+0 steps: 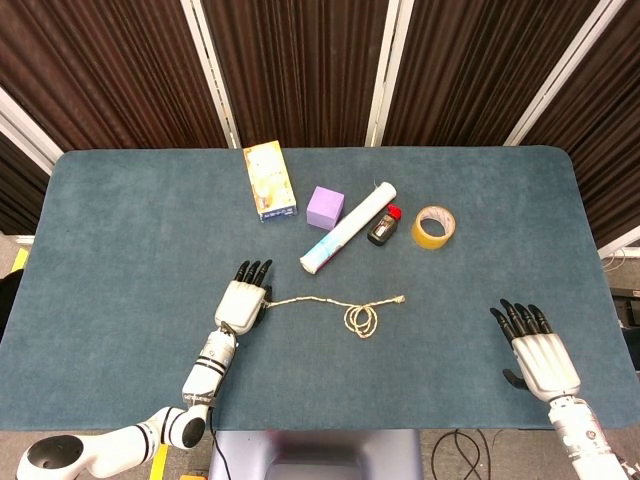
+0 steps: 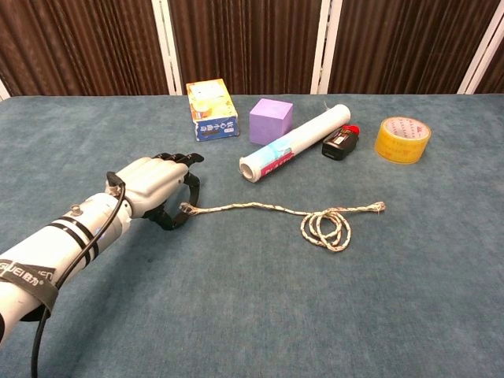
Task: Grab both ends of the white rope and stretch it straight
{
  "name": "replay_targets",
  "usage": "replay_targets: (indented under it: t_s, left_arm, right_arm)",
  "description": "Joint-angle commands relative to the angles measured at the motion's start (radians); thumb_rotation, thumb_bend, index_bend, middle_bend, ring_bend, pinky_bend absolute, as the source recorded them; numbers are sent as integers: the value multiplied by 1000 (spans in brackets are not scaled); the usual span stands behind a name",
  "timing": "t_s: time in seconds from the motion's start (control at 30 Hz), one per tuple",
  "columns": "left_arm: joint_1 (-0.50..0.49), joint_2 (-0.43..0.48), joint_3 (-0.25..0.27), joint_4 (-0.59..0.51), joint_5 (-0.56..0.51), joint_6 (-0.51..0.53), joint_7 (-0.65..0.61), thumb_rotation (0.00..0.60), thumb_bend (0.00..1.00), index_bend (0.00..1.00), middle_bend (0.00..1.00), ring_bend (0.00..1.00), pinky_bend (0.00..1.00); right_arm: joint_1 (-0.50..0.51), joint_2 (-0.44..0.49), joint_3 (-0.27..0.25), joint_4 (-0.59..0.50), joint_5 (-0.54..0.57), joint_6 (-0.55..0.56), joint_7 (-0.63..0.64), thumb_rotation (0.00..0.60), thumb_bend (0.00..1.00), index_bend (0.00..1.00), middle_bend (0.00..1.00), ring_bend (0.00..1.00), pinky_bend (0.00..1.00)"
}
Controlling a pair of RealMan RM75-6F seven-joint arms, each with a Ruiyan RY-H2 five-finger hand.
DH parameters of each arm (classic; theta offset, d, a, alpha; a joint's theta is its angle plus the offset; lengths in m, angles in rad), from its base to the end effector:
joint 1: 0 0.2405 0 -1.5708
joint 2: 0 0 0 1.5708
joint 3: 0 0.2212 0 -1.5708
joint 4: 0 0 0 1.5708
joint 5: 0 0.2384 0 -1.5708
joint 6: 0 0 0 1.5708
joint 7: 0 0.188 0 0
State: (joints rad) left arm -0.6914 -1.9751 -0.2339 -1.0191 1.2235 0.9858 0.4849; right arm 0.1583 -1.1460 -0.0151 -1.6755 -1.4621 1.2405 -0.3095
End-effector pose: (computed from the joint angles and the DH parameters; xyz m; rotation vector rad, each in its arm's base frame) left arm -0.1182 0.3632 -0.1392 -1.8318 -0.7950 -0.8240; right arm -0.2840 -0.2198 0.0512 1.6806 -0.9014 0.5966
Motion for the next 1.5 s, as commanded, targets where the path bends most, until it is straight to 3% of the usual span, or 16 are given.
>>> replay_targets:
  t_s: [0.03, 0.53, 0.63, 0.77, 0.93, 1.23, 1.5]
  left_arm:
    - [-4, -5, 0, 7, -3, 2, -10, 600, 431, 534, 6, 0, 84]
    - [-4, 19, 26, -26, 28, 39, -53, 600, 439, 600, 23, 0, 84]
    - [4, 35, 36, -47, 37, 52, -58, 600, 439, 601, 23, 0, 84]
    - [15, 59, 49, -80, 48, 69, -57, 600, 440, 601, 23, 0, 84]
    - [20, 78, 49, -107, 47, 81, -50, 600, 439, 602, 23, 0, 84]
    - [31, 95, 51, -124, 35, 98, -34, 600, 437, 599, 23, 0, 84]
    - [35, 111, 53, -146, 36, 110, -31, 600, 438, 598, 25, 0, 84]
  right_arm:
    - [1, 0, -1, 0, 0, 1, 0, 600, 297, 0, 0, 0, 0]
    - [58, -58, 18, 37, 8, -54, -39, 600, 297, 10, 0, 0, 0]
    - [108, -90, 46, 57, 31, -110, -56, 600, 294, 96, 0, 0, 0]
    - [182, -151, 98, 106, 67, -173, -78, 600, 290, 289, 0, 0, 0]
    - [250, -254, 142, 201, 98, -201, -123, 600, 293, 475, 1, 0, 0]
    - [343, -397, 186, 336, 134, -228, -151, 600, 299, 576, 65, 0, 0]
    - [399, -485, 196, 428, 183, -270, -163, 600, 376, 614, 81, 0, 0]
